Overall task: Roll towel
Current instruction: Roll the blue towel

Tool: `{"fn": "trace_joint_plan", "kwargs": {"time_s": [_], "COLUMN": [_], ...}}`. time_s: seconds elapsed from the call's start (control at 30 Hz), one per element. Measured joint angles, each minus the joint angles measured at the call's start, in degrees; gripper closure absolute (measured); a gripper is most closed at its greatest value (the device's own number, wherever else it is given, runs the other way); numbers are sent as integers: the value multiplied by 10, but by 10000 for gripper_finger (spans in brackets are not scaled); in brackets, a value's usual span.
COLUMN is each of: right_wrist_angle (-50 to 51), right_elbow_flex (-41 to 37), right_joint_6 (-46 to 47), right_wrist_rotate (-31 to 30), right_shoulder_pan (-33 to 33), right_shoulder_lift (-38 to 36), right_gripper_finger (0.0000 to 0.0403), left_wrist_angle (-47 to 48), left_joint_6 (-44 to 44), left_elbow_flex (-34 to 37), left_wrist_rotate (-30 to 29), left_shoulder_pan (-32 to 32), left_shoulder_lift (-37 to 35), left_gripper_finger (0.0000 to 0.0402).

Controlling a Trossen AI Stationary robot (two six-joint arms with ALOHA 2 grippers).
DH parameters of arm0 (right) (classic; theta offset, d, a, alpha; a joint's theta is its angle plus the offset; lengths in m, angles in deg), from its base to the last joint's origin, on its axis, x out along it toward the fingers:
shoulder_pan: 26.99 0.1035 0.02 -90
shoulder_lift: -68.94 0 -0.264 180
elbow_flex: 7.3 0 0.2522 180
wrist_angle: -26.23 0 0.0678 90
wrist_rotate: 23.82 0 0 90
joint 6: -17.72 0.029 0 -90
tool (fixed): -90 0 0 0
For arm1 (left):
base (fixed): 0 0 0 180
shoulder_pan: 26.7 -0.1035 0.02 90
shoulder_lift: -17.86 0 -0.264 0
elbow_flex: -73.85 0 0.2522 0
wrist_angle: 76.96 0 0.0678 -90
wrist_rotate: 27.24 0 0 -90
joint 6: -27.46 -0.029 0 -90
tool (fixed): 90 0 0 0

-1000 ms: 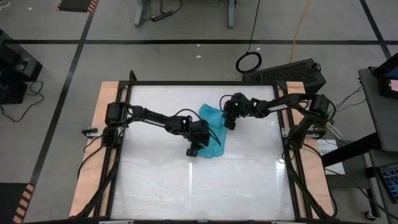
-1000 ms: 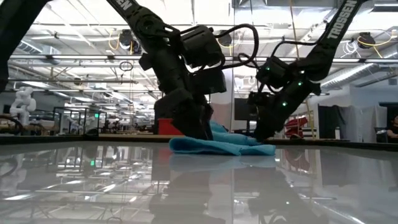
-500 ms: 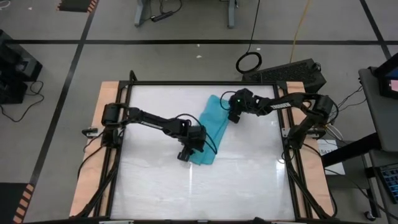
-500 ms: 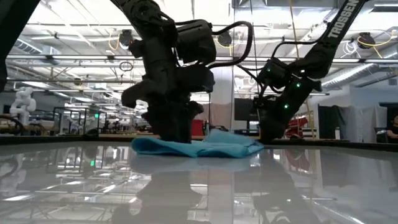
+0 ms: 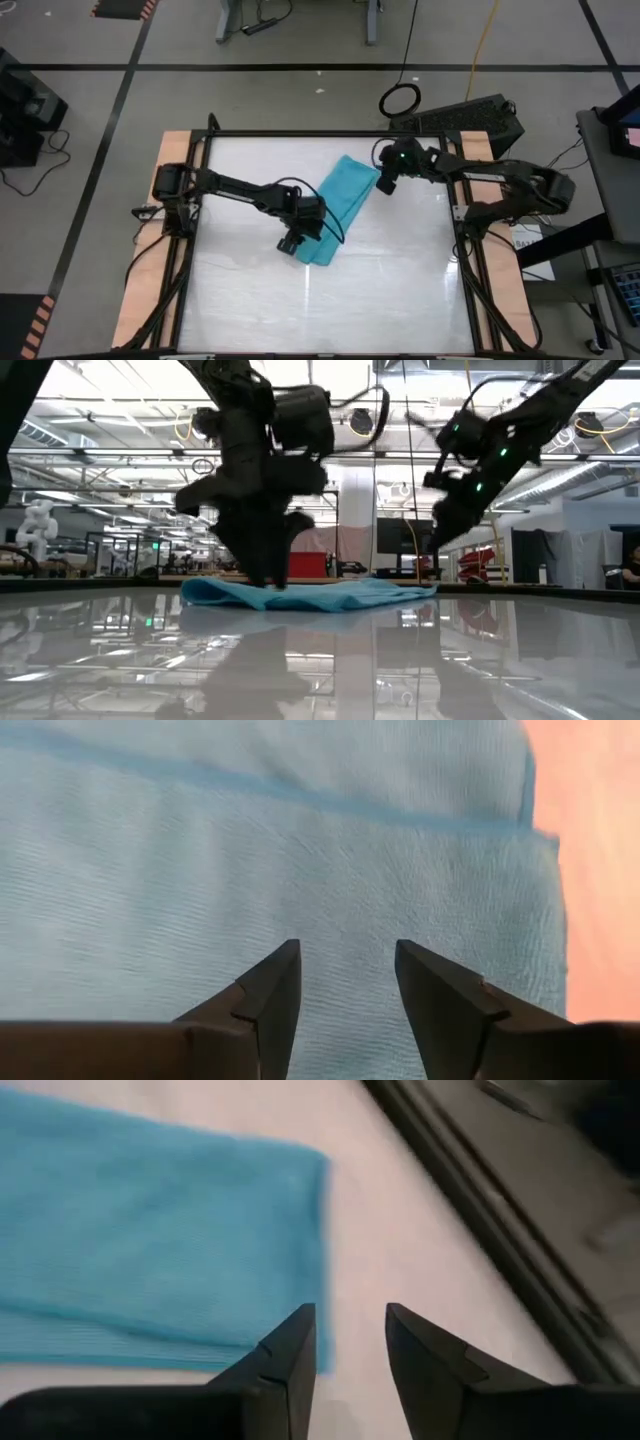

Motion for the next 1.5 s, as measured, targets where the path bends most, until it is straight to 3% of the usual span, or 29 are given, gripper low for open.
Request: {"fn": "trace_joint_plan", "kwargs": {"time_s": [0.2,0.47,0.7,0.93,1.07,1.17,1.5], "right_wrist_angle": [17,23,-16,-57,-63,-65,-66], "right_elbow_flex": [0,0,0,0,0,0,0], "right_joint_6": [-1,-1,12,21,32,33,37], "right_wrist_rotate": [127,128,124,109,107,106,94], "right_shoulder_pan": [56,173,239,269,280,287,295], "right_shoulder_lift": [-52,-21,23,40,40,40,40], "right_gripper_finger": [289,289,289,289,289,289,289], "left_wrist_angle": [-5,-4,-11,-7,-10,-10,-9], "left_joint_6": [1,28,-8,-16,-14,-9,-9], "left_elbow_flex": [-1,-3,-3,1,1,1,1], "left_wrist_rotate": [7,36,-141,-246,-269,-287,-290], "left_shoulder_pan": [0,84,180,211,213,214,221], "left_shoulder_lift": [-46,-52,-27,20,35,38,35], "left_gripper_finger": [231,231,231,231,234,256,389]}}
